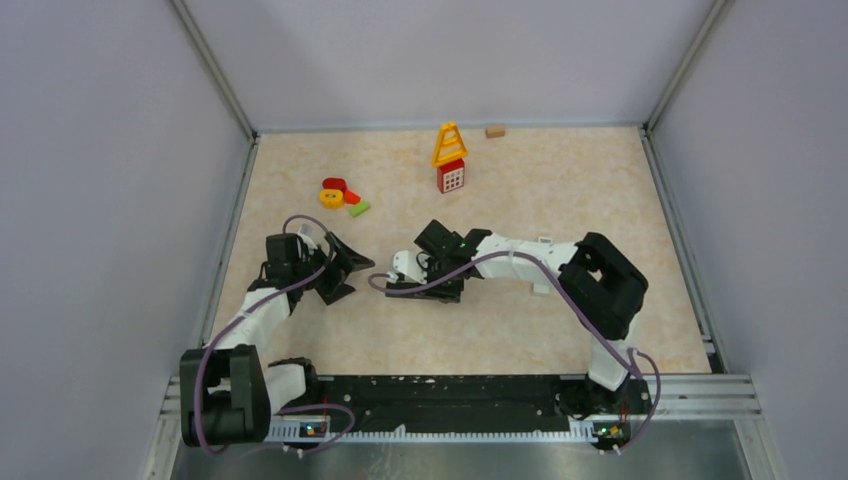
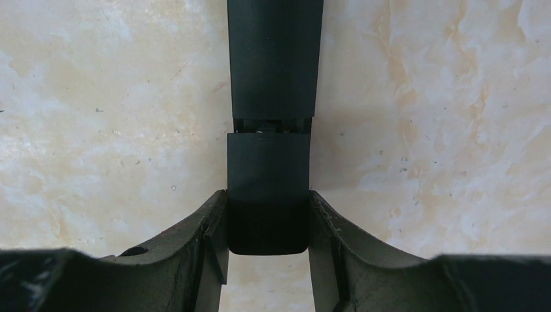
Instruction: Load the batteries into the remote control
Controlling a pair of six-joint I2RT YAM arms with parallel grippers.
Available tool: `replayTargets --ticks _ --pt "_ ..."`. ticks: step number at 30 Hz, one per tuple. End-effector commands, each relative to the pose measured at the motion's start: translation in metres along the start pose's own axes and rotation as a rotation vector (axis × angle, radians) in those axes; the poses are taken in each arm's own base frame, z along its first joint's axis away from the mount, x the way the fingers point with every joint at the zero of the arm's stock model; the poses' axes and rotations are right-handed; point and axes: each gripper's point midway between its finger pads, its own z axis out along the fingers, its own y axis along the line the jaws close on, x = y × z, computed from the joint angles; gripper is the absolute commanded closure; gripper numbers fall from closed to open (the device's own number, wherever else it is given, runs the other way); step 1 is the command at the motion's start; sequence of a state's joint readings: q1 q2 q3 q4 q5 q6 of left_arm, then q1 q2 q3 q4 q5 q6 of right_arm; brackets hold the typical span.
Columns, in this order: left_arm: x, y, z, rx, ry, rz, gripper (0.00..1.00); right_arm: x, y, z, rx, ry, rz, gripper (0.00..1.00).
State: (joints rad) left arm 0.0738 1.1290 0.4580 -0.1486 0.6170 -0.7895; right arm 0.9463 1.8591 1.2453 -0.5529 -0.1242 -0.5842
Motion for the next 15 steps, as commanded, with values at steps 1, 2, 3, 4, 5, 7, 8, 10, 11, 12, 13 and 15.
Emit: replayTargets --ticks 1,2,3,4,5,7,8,10,11,12,13,15 --pt "-0.0115 -0.0131 -0.0017 0.047 -0.029 0.05 0.01 -0.0211 -0.0084 -0.0009 0.028 -0.033 -0.027 0.72" --pt "-0.0114 -0.0129 -0.0017 0.046 -0.029 0.05 0.01 -0.0212 -0.0094 -0.0005 0.033 -0.032 -0.026 0.72" --pt "-0.0113 -0.0128 -0.0018 0.046 -0.029 0.05 0.01 -0.0217 -0.0105 -0.0003 0.038 -0.031 -0.023 0.71" --pt "-0.0113 -0.0126 -0.0018 0.045 -0.029 0.051 0.01 -0.0217 -0.0116 -0.0002 0.041 -0.028 -0.02 0.71" --pt "-0.0111 -0.0127 -0.0018 0.046 -0.028 0.05 0.01 -0.0212 -0.0115 0.0002 0.041 -0.023 -0.019 0.71" --pt "-0.011 -0.0129 -0.0019 0.046 -0.027 0.05 0.01 -0.0192 -0.0119 0.0012 0.043 -0.01 -0.015 0.71" --pt "-0.0112 -0.0132 -0.0019 0.047 -0.028 0.05 0.01 -0.0184 -0.0122 0.0016 0.042 -0.004 -0.012 0.71" --pt "-0.0115 -0.0133 -0.002 0.047 -0.029 0.052 0.01 -0.0164 -0.011 0.0022 0.035 0.009 -0.007 0.7" --pt "-0.0114 -0.0136 -0.0021 0.048 -0.028 0.052 0.01 -0.0154 -0.011 0.0025 0.036 0.014 -0.005 0.69" --pt "-0.0116 -0.0137 -0.0021 0.048 -0.028 0.052 0.01 -0.0145 -0.0105 0.0028 0.034 0.018 -0.005 0.69" --pt "-0.0116 -0.0138 -0.0021 0.048 -0.029 0.052 0.01 -0.014 -0.0101 0.0031 0.032 0.02 -0.004 0.68" --pt "-0.0117 -0.0142 -0.0022 0.049 -0.029 0.054 0.01 -0.015 -0.0103 0.0028 0.032 0.016 -0.004 0.67"
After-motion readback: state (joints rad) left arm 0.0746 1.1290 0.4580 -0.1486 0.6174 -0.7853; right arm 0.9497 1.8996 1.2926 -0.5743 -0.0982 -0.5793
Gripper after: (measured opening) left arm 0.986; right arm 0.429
